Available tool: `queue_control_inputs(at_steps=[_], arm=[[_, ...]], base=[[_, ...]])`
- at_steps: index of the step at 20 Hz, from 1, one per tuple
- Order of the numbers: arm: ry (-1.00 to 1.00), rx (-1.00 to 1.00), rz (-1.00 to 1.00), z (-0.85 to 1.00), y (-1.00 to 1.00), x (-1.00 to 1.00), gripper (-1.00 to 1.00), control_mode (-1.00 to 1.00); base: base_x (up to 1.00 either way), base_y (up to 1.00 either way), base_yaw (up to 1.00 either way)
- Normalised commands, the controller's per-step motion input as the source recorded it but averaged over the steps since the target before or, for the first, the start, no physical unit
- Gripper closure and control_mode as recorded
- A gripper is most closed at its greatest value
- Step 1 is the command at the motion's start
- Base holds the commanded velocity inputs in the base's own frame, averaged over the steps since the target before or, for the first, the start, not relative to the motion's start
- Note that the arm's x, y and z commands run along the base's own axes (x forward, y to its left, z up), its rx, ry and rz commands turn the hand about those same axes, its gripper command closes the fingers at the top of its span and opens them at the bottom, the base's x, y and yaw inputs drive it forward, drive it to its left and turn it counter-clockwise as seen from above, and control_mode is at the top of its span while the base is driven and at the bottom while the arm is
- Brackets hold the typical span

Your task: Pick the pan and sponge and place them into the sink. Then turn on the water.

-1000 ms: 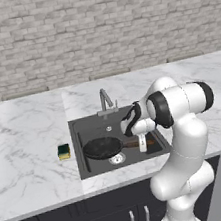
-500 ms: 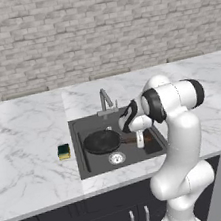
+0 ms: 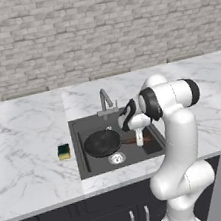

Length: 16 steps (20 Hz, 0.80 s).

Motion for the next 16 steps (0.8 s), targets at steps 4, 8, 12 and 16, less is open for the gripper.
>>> queue_control_inputs(at_steps=[4, 8, 12, 16], arm=[[0.00, 0.01, 0.00, -0.36, 0.00, 0.26, 1.00, -1.00], [0.00, 0.03, -0.02, -0.54, 0.00, 0.09, 1.00, -1.00], [-0.01, 0.05, -0.03, -0.59, 0.02, 0.02, 1.00, -1.00], [-0.03, 0.07, -0.03, -0.49, 0.38, 0.00, 1.00, -1.00]], base=[[0.00, 0.00, 0.00], [0.00, 0.00, 0.00], [0.00, 0.00, 0.00], [0.00, 0.00, 0.00]])
